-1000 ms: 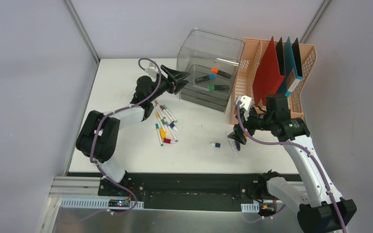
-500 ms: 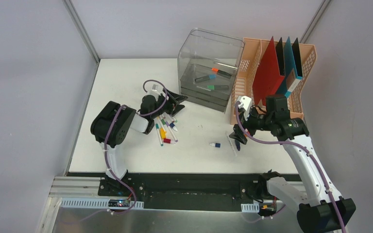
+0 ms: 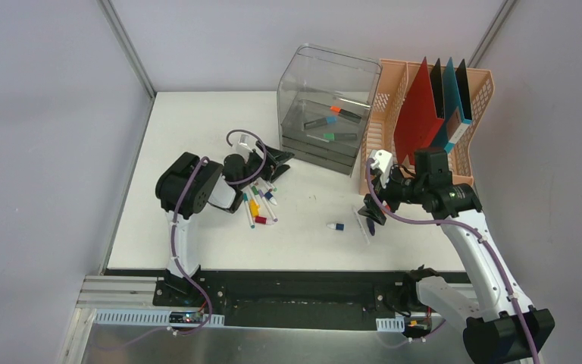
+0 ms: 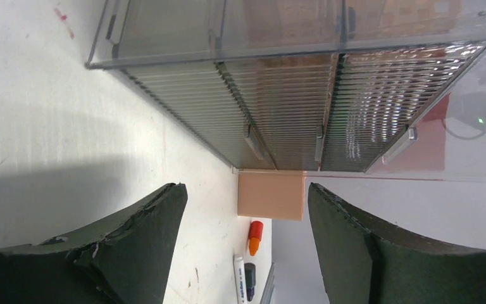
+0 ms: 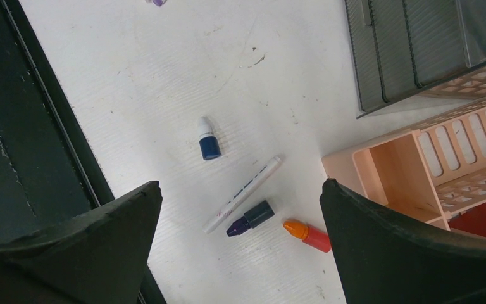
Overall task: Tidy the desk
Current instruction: Close the storage box at the center of the board, then open the drawer in the storage box.
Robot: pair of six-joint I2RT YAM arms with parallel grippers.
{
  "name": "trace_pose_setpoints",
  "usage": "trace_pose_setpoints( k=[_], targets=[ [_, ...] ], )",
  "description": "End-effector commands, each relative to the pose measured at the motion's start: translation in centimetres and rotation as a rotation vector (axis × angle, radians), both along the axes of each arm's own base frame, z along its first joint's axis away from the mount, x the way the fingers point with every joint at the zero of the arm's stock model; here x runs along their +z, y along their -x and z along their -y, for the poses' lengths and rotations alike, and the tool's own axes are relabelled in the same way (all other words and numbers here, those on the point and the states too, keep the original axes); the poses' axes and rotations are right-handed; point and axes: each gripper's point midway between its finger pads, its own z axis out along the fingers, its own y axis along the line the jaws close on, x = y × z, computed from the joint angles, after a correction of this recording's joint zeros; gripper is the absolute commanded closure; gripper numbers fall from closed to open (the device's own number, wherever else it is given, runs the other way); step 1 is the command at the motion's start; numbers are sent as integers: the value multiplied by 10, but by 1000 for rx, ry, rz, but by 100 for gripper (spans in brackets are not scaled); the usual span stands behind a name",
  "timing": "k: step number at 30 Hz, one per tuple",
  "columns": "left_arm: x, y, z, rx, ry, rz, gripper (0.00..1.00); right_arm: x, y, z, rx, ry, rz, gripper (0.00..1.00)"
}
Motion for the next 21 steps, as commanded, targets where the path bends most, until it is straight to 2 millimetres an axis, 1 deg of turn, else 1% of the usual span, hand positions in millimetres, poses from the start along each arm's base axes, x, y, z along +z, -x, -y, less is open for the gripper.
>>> trace_pose_setpoints(
  k=[1, 5, 8, 16, 21],
  targets=[
    [41, -10, 12, -38, 58, 175, 26, 3, -8, 0, 9, 0, 37, 1],
    [49, -11, 29, -67, 73, 204, 26, 2, -8, 0, 10, 2, 33, 1],
    [52, -13, 38, -68, 79, 216, 27, 2, -8, 0, 10, 2, 34, 1],
    [55, -21, 60, -53, 95, 216, 40, 3, -7, 0, 11, 0, 36, 1],
    [54, -27, 66, -32, 94, 201, 47, 4, -7, 0, 10, -1, 39, 1]
  ],
)
